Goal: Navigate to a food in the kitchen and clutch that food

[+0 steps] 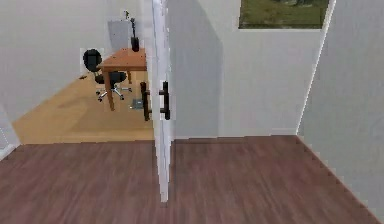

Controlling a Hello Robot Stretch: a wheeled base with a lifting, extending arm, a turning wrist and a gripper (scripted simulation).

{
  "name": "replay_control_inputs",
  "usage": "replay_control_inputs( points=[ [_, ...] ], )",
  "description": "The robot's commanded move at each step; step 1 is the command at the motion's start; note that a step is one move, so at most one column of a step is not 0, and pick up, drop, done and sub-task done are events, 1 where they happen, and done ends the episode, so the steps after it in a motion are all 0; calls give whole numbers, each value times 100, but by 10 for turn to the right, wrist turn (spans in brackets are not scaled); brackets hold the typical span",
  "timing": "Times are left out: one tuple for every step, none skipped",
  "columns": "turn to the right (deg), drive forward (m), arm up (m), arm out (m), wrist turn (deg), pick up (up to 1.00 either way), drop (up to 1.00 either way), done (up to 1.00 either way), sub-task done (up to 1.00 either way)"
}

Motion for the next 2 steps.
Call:
replay_control_inputs(
  points=[
    [-450,0,0,0,0,0,0,0,0],
    [0,55,0,0,0,0,0,0,0]
  ],
)
